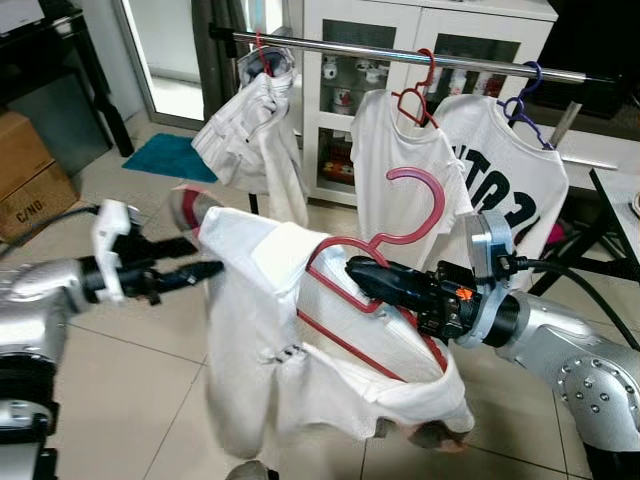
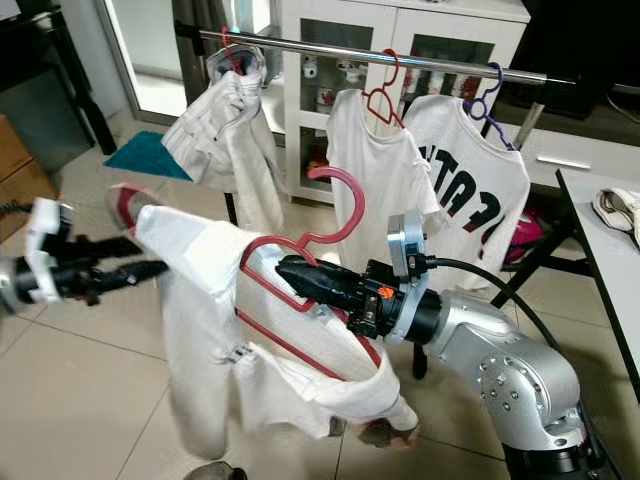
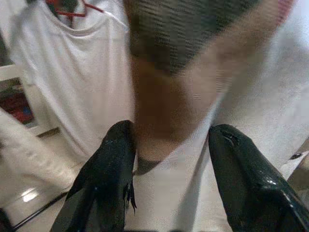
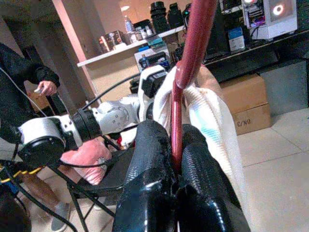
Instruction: Hang hanger
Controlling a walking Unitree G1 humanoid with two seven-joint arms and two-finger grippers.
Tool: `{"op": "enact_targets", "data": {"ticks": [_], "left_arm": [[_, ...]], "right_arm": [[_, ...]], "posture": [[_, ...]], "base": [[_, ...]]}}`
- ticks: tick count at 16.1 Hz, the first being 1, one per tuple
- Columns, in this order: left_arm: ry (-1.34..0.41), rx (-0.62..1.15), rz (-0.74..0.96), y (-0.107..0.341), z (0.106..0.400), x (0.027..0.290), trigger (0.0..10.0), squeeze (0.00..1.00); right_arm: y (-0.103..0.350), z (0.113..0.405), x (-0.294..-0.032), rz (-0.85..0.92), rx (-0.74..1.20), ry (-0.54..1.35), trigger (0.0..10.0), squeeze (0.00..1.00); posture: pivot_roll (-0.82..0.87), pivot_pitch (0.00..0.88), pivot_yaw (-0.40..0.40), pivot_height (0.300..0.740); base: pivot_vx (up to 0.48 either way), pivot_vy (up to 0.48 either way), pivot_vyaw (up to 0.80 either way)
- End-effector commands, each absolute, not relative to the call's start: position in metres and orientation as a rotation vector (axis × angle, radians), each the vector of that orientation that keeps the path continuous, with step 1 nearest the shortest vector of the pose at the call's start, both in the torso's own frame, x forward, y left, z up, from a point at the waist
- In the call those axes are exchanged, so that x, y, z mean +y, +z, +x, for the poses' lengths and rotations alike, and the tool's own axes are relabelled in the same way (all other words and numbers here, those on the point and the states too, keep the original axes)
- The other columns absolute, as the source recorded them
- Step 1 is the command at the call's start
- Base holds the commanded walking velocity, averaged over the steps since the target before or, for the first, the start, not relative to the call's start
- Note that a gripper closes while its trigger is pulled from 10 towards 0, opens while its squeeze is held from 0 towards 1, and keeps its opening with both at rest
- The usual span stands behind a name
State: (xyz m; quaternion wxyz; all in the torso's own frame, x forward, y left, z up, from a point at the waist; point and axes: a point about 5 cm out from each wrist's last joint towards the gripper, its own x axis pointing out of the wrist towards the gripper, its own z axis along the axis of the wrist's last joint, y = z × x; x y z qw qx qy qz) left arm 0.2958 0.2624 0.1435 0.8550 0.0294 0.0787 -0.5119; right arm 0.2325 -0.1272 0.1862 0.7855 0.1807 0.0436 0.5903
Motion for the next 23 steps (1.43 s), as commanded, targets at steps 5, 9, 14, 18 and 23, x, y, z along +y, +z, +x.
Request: {"op": "enact_targets", "data": {"ticks": [5, 9, 14, 18, 23], "left_arm": [[-1.043, 0.114, 0.074, 0.147, 0.302, 0.262, 0.0, 0.0], [-1.047, 0.116, 0.058, 0.144, 0.299, 0.262, 0.0, 0.0], [-1.044, 0.11, 0.045, 0.142, 0.298, 0.263, 0.0, 0.0], [-0.982, 0.05, 0.041, 0.146, 0.301, 0.264, 0.0, 0.0], [-0.897, -0.037, 0.048, 0.153, 0.299, 0.269, 0.0, 0.0]], "right_arm": [[0.191, 0.231, -0.123, 0.397, 0.057, 1.297, 10.0, 0.0], [0.191, 0.231, -0.123, 0.396, 0.062, 1.303, 10.0, 0.0], [0.19, 0.232, -0.123, 0.399, 0.062, 1.299, 10.0, 0.0], [0.19, 0.232, -0.124, 0.409, 0.055, 1.28, 10.0, 0.0], [0.187, 0.234, -0.124, 0.412, 0.051, 1.255, 10.0, 0.0]], "posture": [[-0.03, 0.0, 0.037, 0.74], [-0.02, 0.0, 0.026, 0.74], [-0.02, 0.0, 0.028, 0.74], [-0.02, 0.0, 0.037, 0.74], [-0.01, 0.0, 0.036, 0.74]], "base": [[0.0, 0.0, 0.0], [0.0, 0.0, 0.0], [0.0, 0.0, 0.0], [0.0, 0.0, 0.0], [0.0, 0.0, 0.0]]}}
